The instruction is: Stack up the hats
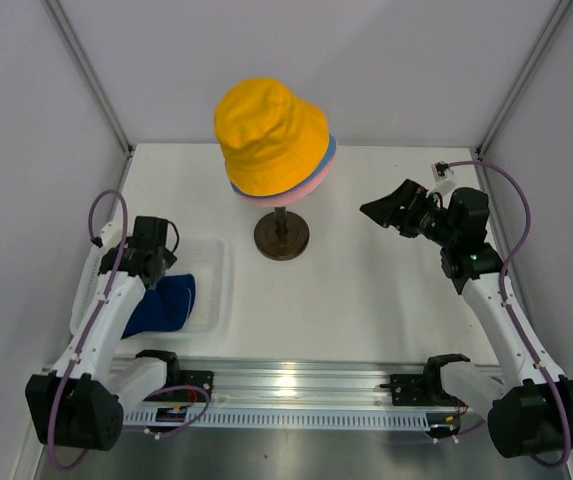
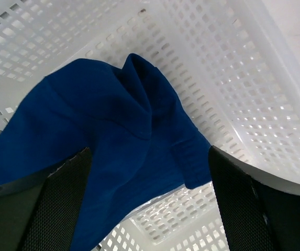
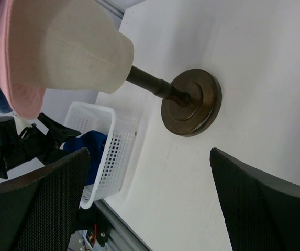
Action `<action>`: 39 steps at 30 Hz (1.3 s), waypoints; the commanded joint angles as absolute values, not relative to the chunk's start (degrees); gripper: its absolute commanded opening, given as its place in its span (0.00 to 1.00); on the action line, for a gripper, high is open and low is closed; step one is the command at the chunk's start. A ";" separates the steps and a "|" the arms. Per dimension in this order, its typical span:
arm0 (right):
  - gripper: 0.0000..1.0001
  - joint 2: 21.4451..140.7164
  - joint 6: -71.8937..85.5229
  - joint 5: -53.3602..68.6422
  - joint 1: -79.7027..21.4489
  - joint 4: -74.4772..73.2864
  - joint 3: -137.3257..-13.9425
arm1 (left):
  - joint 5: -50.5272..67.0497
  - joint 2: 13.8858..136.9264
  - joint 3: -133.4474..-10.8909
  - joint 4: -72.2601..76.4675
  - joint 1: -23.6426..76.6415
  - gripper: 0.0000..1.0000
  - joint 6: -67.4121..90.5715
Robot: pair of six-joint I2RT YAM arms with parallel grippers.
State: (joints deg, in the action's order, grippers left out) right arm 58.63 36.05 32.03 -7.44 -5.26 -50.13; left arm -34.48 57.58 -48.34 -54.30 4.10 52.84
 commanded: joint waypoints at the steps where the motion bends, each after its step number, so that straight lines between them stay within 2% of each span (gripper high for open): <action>1: 0.99 59.59 36.30 32.26 -7.47 -3.07 -50.53 | -34.63 62.39 -47.55 -51.32 3.78 0.93 53.43; 6: 0.99 59.77 35.95 31.90 -6.68 -3.43 -51.24 | -40.43 67.32 -47.73 -58.79 3.52 0.89 64.32; 7: 0.99 60.03 35.95 31.90 -6.51 -3.43 -51.24 | -40.43 67.41 -47.64 -58.80 3.34 0.81 64.86; 9: 0.99 60.29 36.21 32.08 -6.24 -3.25 -51.42 | -40.52 66.89 -46.85 -59.23 2.99 0.74 66.44; 15: 0.99 61.17 36.83 32.43 -6.15 -2.64 -51.94 | -40.61 62.23 -46.23 -60.38 2.20 0.33 67.06; 16: 0.99 61.17 37.17 32.52 -6.15 -2.55 -51.94 | -40.43 61.44 -45.88 -60.47 1.85 0.20 66.80; 17: 0.99 61.17 37.35 32.52 -6.24 -2.29 -52.03 | -40.43 59.78 -45.62 -60.64 1.67 0.13 66.80; 18: 0.99 61.17 37.61 32.52 -6.24 -2.11 -52.03 | -40.34 58.98 -45.44 -60.56 1.41 0.02 66.71; 24: 0.99 60.29 38.76 33.31 -6.15 -1.58 -52.64 | -36.31 52.14 -44.91 -56.79 0.26 0.01 60.40; 27: 0.99 59.24 39.29 34.80 -6.24 -1.14 -53.87 | -28.76 48.27 -47.10 -51.71 0.26 0.01 53.10; 33: 1.00 56.34 38.15 36.56 -9.75 -2.64 -56.25 | -14.79 39.03 -58.69 -46.76 0.26 0.01 47.02; 39: 1.00 52.30 43.67 40.69 -13.53 3.15 -55.46 | -11.87 35.16 -67.50 -45.62 0.26 0.01 47.72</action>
